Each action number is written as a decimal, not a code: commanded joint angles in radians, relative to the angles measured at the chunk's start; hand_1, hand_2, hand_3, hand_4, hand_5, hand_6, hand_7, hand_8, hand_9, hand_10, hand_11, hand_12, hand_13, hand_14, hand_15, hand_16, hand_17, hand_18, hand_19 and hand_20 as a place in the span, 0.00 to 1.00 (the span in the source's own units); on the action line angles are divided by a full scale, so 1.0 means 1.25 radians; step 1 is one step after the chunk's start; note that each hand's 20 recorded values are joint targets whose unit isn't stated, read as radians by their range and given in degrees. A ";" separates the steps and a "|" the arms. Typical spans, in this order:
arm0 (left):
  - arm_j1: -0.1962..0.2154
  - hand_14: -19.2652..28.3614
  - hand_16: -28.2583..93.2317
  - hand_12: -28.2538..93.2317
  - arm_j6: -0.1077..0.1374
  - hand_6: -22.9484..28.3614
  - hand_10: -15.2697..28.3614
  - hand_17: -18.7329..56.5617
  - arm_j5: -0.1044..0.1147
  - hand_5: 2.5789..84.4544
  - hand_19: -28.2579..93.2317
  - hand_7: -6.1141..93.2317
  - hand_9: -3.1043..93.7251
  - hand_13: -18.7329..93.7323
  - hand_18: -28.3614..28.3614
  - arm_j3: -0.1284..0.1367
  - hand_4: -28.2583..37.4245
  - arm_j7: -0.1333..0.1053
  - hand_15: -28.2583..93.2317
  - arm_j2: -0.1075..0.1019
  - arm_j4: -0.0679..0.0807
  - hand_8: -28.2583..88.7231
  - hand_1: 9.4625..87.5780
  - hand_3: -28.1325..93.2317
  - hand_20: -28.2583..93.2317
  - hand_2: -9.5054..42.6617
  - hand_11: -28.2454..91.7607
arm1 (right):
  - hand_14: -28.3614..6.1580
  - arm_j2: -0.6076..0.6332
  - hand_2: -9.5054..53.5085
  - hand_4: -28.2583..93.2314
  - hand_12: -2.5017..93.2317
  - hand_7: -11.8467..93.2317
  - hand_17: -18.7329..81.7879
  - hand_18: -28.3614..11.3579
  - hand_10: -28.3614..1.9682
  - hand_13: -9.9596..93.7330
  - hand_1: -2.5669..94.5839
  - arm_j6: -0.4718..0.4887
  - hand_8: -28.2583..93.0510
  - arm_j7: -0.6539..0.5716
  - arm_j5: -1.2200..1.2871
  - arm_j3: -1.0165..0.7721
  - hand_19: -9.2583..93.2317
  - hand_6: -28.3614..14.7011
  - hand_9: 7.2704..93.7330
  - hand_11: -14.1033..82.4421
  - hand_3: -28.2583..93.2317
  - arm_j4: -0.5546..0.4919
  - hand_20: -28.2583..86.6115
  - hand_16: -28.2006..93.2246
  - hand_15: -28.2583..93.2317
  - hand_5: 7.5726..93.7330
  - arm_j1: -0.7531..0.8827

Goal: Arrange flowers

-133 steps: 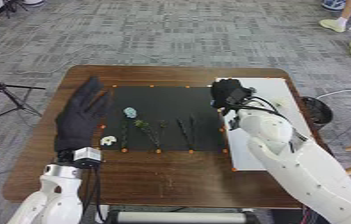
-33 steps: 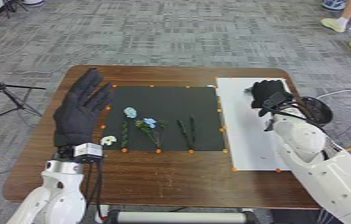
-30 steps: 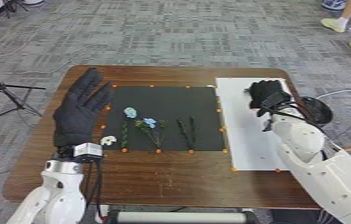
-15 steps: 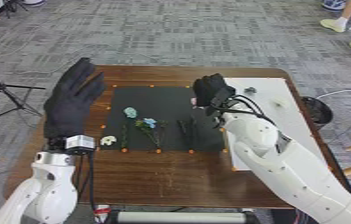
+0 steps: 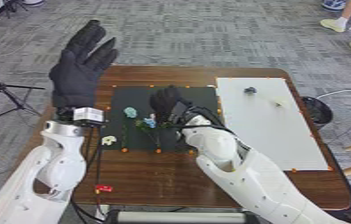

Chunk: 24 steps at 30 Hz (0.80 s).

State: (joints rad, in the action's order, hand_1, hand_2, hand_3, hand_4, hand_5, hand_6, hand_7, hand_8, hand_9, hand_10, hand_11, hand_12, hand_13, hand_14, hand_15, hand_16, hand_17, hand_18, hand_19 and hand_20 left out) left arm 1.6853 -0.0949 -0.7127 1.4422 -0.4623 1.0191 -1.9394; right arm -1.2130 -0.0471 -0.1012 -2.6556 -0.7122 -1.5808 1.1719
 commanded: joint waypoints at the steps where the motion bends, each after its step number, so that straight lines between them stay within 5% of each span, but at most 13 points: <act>1: 0.030 0.73 0.27 0.36 -0.003 0.49 0.60 0.07 -0.003 0.29 0.56 0.30 0.27 0.35 0.87 0.004 0.00 0.003 0.35 0.012 -0.008 0.14 0.17 0.80 0.29 0.06 0.37 | 0.67 0.013 0.00 0.00 0.53 0.53 0.54 0.23 0.73 0.77 0.53 -0.005 0.24 -0.008 -0.030 -0.012 0.97 0.67 0.91 0.39 0.91 0.021 0.69 0.50 0.83 0.79 0.027; 24: 0.033 0.73 0.27 0.36 -0.009 0.50 0.60 0.07 -0.010 0.30 0.56 0.29 0.27 0.35 0.87 0.005 0.00 0.011 0.35 0.032 -0.004 0.14 0.17 0.80 0.29 0.06 0.37 | 0.66 -0.019 0.00 0.00 0.53 0.54 0.54 0.23 0.74 0.77 0.53 -0.102 0.24 -0.055 -0.040 -0.025 0.98 0.67 0.91 0.39 0.90 0.059 0.70 0.49 0.85 0.78 0.015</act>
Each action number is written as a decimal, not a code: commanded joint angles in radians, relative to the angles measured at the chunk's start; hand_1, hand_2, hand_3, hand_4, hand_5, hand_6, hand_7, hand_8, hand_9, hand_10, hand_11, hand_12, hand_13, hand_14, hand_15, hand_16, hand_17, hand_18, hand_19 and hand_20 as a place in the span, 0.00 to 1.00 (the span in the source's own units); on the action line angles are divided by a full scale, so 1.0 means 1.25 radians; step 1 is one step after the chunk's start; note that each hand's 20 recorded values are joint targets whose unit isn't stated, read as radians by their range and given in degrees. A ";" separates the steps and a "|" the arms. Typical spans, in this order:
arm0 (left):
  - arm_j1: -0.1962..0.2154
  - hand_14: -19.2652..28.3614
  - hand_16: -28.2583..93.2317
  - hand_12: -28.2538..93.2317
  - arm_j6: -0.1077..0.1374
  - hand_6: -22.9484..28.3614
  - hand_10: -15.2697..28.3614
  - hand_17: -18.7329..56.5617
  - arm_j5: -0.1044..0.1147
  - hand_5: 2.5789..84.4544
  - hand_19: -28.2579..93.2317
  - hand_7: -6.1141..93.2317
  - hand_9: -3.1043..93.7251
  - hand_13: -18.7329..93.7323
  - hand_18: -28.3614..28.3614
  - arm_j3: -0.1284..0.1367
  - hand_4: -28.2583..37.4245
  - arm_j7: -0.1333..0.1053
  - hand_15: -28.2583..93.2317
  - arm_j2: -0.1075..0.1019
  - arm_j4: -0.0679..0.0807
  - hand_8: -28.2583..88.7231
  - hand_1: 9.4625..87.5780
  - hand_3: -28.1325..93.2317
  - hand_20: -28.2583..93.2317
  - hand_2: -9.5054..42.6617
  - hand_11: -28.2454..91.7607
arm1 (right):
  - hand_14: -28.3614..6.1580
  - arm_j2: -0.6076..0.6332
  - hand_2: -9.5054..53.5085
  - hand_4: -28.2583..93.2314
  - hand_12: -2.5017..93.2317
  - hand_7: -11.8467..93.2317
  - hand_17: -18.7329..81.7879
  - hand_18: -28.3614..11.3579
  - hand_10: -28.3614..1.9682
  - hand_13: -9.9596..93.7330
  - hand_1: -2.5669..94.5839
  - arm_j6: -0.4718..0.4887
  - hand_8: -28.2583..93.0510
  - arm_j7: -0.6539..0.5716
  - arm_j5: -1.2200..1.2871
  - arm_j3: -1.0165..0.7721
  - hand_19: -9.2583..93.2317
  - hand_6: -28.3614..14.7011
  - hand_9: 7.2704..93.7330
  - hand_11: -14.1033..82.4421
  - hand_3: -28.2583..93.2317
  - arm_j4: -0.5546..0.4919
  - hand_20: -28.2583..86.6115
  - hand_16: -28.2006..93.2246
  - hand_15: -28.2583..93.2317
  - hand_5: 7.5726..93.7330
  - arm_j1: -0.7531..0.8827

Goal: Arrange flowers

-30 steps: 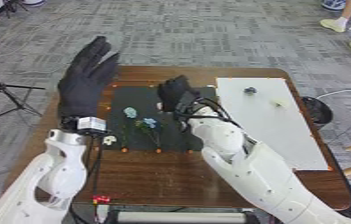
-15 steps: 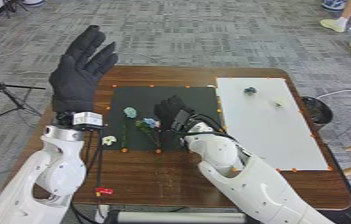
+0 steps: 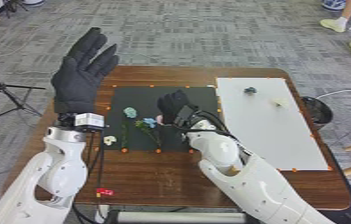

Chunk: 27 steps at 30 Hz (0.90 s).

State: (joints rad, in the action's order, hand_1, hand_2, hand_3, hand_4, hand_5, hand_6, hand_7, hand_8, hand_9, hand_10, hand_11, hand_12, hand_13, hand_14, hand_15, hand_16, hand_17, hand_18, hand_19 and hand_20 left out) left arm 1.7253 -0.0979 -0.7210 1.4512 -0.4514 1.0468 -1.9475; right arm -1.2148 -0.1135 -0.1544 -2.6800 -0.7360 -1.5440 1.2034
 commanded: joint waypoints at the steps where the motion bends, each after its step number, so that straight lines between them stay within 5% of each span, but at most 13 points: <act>1: -0.002 0.73 0.27 0.36 -0.006 0.50 0.60 0.07 -0.003 0.30 0.56 0.29 0.27 0.35 0.87 -0.005 0.00 0.003 0.35 0.010 0.004 0.14 0.17 0.80 0.29 0.06 0.37 | 0.66 -0.019 0.00 0.00 0.53 0.54 0.54 0.23 0.74 0.77 0.53 -0.054 0.24 -0.016 -0.022 -0.007 0.98 0.67 0.91 0.39 0.90 0.031 0.70 0.49 0.85 0.78 -0.008; 10: -0.003 0.73 0.27 0.36 -0.008 0.49 0.60 0.07 -0.003 0.29 0.56 0.30 0.27 0.35 0.87 -0.006 0.00 0.003 0.35 0.011 0.006 0.14 0.17 0.80 0.29 0.07 0.37 | 0.65 -0.019 0.00 0.00 0.53 0.54 0.55 0.23 0.74 0.77 0.53 -0.073 0.23 -0.015 -0.028 -0.001 0.98 0.67 0.91 0.39 0.90 0.033 0.70 0.48 0.86 0.78 0.000; 19: -0.003 0.73 0.27 0.36 -0.006 0.49 0.60 0.07 -0.003 0.29 0.56 0.29 0.27 0.35 0.87 -0.005 0.00 0.002 0.35 0.011 0.005 0.14 0.17 0.80 0.29 0.07 0.37 | 0.64 -0.011 0.00 0.00 0.51 0.53 0.54 0.22 0.75 0.75 0.51 0.075 0.23 0.005 -0.014 -0.015 0.98 0.69 0.89 0.36 0.89 0.000 0.70 0.48 0.86 0.75 0.011; 27: 0.001 0.73 0.27 0.36 -0.006 0.49 0.60 0.07 -0.004 0.29 0.56 0.29 0.27 0.35 0.87 -0.001 0.00 0.005 0.35 0.012 0.003 0.14 0.17 0.80 0.29 0.07 0.37 | 0.63 -0.015 0.00 0.00 0.28 0.43 0.52 0.22 0.65 0.73 0.36 0.108 0.16 -0.023 0.002 -0.022 0.97 0.71 0.76 0.50 0.89 -0.015 0.71 0.47 0.86 0.69 0.003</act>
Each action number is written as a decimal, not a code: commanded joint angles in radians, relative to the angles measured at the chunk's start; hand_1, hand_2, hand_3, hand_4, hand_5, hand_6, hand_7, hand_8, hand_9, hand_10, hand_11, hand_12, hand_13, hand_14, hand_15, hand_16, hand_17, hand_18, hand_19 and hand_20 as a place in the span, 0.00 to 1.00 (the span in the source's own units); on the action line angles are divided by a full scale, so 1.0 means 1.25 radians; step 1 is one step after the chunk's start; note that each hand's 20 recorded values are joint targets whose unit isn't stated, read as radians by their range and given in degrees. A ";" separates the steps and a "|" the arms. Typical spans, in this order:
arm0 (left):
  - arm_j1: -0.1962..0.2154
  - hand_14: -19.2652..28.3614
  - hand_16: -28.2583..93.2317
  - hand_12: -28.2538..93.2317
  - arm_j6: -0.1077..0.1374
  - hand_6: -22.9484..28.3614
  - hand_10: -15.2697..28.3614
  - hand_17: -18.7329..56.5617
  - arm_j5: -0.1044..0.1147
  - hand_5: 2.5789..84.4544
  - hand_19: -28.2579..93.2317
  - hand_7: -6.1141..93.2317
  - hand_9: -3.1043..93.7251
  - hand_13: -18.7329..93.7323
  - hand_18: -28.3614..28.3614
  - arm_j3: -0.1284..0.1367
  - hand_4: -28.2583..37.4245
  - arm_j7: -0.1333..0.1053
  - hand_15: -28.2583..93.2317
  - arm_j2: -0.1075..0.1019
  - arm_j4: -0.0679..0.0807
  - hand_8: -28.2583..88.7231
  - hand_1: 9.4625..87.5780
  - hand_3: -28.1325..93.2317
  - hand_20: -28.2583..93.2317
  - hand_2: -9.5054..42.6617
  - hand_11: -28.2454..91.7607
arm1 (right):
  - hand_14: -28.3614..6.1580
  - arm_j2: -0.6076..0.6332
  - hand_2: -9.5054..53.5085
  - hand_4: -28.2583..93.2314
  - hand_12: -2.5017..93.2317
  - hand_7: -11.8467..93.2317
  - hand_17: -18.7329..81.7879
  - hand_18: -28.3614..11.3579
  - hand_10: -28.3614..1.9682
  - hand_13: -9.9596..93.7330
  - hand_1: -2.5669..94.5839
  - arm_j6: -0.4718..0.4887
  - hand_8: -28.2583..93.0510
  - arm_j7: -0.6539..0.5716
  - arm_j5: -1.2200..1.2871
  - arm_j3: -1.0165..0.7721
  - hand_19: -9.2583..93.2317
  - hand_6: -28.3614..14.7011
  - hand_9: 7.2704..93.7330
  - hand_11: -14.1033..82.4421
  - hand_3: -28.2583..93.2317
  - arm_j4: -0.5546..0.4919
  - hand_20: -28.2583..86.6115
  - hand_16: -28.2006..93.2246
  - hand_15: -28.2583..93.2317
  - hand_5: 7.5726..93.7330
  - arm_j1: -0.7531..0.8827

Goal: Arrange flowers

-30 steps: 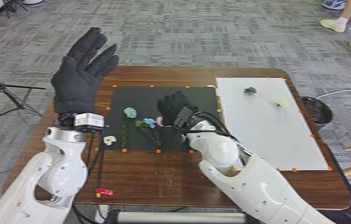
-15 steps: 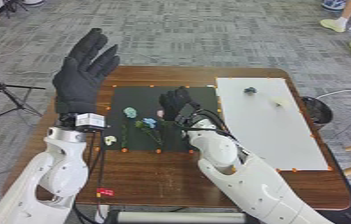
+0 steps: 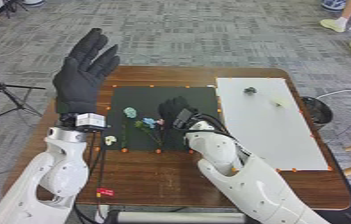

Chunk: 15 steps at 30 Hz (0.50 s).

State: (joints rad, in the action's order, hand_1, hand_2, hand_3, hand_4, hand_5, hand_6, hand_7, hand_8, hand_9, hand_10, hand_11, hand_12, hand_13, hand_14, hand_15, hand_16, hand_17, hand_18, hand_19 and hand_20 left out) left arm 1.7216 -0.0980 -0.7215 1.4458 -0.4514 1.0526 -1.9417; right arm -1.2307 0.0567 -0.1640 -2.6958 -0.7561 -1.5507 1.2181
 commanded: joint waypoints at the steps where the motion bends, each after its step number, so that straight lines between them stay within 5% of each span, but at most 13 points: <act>1: 0.004 0.73 0.27 0.36 -0.007 0.49 0.60 0.07 -0.004 0.29 0.56 0.29 0.27 0.35 0.87 0.004 0.00 0.005 0.35 0.008 -0.001 0.14 0.17 0.80 0.29 0.07 0.37 | 0.62 -0.002 0.00 0.00 0.28 0.42 0.52 0.21 0.65 0.73 0.35 -0.027 0.12 -0.013 0.016 -0.008 0.97 0.72 0.75 0.50 0.90 -0.010 0.71 0.47 0.86 0.69 -0.009; 8: 0.014 0.73 0.27 0.36 -0.004 0.50 0.60 0.07 -0.004 0.30 0.56 0.29 0.27 0.35 0.87 0.010 0.00 0.005 0.35 0.007 -0.006 0.14 0.17 0.80 0.29 0.06 0.37 | 0.60 0.007 0.00 0.00 0.28 0.43 0.51 0.20 0.61 0.72 0.32 -0.045 0.10 -0.036 0.037 -0.020 0.97 0.69 0.70 0.50 0.90 -0.039 0.71 0.47 0.86 0.65 -0.022; 15: 0.025 0.73 0.27 0.36 0.002 0.49 0.60 0.07 -0.003 0.29 0.56 0.29 0.27 0.35 0.87 0.013 0.00 0.006 0.35 0.012 -0.004 0.14 0.17 0.80 0.29 0.07 0.37 | 0.53 0.039 0.00 0.00 0.27 0.38 0.49 0.19 0.49 0.64 0.27 0.017 0.12 -0.081 0.082 -0.059 0.96 0.55 0.47 0.48 0.90 -0.088 0.71 0.46 0.88 0.45 -0.061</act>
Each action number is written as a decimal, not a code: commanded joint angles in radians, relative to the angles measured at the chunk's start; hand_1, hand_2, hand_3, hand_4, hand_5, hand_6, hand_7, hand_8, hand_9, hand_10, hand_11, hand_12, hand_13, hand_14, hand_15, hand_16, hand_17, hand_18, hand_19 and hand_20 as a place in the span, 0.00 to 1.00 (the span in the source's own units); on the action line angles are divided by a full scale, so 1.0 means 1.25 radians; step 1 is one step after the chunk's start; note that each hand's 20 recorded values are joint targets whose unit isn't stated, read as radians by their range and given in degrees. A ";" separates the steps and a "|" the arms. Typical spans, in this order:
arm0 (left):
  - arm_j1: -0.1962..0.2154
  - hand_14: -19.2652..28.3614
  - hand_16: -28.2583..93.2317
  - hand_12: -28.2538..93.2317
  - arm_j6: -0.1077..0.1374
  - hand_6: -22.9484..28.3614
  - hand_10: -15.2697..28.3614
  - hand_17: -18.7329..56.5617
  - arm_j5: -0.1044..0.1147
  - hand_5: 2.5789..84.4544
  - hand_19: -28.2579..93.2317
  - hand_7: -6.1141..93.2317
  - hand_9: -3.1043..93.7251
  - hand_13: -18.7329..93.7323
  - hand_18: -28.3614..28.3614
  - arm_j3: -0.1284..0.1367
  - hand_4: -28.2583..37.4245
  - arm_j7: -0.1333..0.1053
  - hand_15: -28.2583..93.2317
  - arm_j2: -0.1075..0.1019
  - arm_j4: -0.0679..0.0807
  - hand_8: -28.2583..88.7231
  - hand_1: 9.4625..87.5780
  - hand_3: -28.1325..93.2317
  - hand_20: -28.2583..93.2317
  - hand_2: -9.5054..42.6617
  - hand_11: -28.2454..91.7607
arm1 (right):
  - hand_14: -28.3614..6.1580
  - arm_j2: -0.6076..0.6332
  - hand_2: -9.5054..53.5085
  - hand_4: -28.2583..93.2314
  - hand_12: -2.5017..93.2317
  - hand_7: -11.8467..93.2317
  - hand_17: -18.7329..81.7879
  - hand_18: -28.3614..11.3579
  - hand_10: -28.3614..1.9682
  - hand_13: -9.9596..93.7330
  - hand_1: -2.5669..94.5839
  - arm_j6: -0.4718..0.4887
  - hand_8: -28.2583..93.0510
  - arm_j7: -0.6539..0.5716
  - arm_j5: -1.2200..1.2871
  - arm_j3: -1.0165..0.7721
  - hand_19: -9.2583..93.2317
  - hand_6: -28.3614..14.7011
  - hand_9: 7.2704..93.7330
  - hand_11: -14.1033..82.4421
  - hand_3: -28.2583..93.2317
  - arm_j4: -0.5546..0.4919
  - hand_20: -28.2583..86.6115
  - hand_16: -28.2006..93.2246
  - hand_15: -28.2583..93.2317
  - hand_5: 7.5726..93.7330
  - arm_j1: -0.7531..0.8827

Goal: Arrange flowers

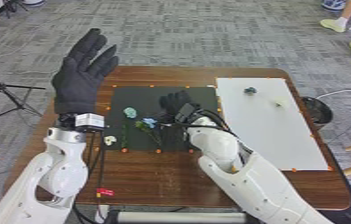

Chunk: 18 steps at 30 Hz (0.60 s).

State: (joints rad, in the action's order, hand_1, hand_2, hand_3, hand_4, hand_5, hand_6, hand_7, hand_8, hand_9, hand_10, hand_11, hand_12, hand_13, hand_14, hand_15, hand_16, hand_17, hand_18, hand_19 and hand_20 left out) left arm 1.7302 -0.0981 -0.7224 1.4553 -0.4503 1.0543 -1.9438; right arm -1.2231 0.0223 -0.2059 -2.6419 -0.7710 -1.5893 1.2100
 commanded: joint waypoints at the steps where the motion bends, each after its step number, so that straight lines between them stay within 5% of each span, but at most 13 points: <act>1: 0.014 0.73 0.27 0.36 0.005 0.49 0.60 0.07 -0.001 0.29 0.56 0.29 0.27 0.35 0.87 0.002 0.00 0.008 0.35 0.012 0.002 0.14 0.17 0.80 0.29 0.07 0.37 | 0.51 0.040 0.00 0.00 0.27 0.36 0.48 0.19 0.46 0.61 0.27 0.070 0.13 -0.054 0.047 -0.063 0.96 0.53 0.43 0.47 0.90 -0.064 0.70 0.45 0.88 0.41 -0.060; 6: 0.036 0.73 0.27 0.36 0.022 0.49 0.60 0.07 0.003 0.29 0.56 0.29 0.27 0.35 0.87 0.002 0.00 0.013 0.35 0.014 0.004 0.14 0.17 0.80 0.29 0.07 0.37 | 0.43 0.105 0.00 0.00 0.27 0.28 0.39 0.17 0.39 0.47 0.25 0.153 0.16 -0.071 0.063 -0.144 0.84 0.46 0.28 0.37 0.91 -0.072 0.66 0.38 0.82 0.27 -0.060; 7: 0.049 0.73 0.27 0.36 0.025 0.49 0.60 0.07 0.002 0.29 0.56 0.29 0.27 0.35 0.87 0.005 0.00 0.013 0.35 0.015 -0.001 0.14 0.17 0.80 0.29 0.07 0.37 | 0.41 0.122 0.00 0.00 0.27 0.26 0.36 0.17 0.39 0.41 0.24 0.182 0.17 -0.084 0.072 -0.162 0.77 0.46 0.24 0.33 0.91 -0.078 0.63 0.35 0.74 0.24 -0.056; 9: 0.094 0.73 0.27 0.36 0.025 0.49 0.60 0.07 0.000 0.29 0.56 0.29 0.27 0.35 0.87 0.024 0.00 0.012 0.35 0.022 -0.019 0.14 0.17 0.80 0.29 0.07 0.37 | 0.37 0.165 0.00 0.00 0.28 0.24 0.31 0.17 0.38 0.34 0.22 0.203 0.18 -0.111 0.100 -0.199 0.70 0.46 0.21 0.28 0.91 -0.104 0.57 0.34 0.63 0.21 -0.031; 12: 0.139 0.73 0.27 0.36 0.039 0.49 0.60 0.07 0.010 0.29 0.56 0.29 0.27 0.35 0.87 0.034 0.00 0.018 0.35 0.042 -0.022 0.14 0.17 0.80 0.29 0.07 0.37 | 0.35 0.226 0.00 0.00 0.28 0.22 0.27 0.18 0.38 0.28 0.22 0.204 0.18 -0.134 0.108 -0.279 0.62 0.45 0.19 0.25 0.91 -0.142 0.49 0.36 0.52 0.20 0.037; 15: 0.176 0.73 0.27 0.36 0.048 0.49 0.60 0.07 0.018 0.29 0.56 0.29 0.27 0.35 0.87 0.040 0.00 0.030 0.35 0.052 -0.022 0.14 0.17 0.80 0.29 0.07 0.37 | 0.36 0.282 0.00 0.00 0.29 0.22 0.24 0.16 0.38 0.26 0.22 0.192 0.18 -0.156 0.129 -0.371 0.60 0.46 0.18 0.24 0.91 -0.174 0.47 0.37 0.49 0.20 0.124; 18: 0.233 0.73 0.27 0.36 0.055 0.50 0.60 0.07 0.002 0.29 0.56 0.29 0.27 0.35 0.87 0.065 0.00 0.034 0.35 0.058 -0.041 0.14 0.17 0.80 0.29 0.07 0.37 | 0.37 0.314 0.00 0.00 0.29 0.22 0.23 0.16 0.39 0.25 0.23 0.179 0.18 -0.168 0.122 -0.432 0.60 0.46 0.18 0.24 0.91 -0.178 0.47 0.38 0.49 0.20 0.185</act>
State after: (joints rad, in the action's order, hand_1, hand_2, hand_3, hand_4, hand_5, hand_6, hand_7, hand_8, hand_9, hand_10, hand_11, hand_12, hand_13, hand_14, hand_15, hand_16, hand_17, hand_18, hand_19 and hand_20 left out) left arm 1.8697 -0.0606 -0.7159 1.5118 -0.4320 1.0922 -1.9787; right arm -1.0043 0.2891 -0.3650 -2.4751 -1.1209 -1.7983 1.2447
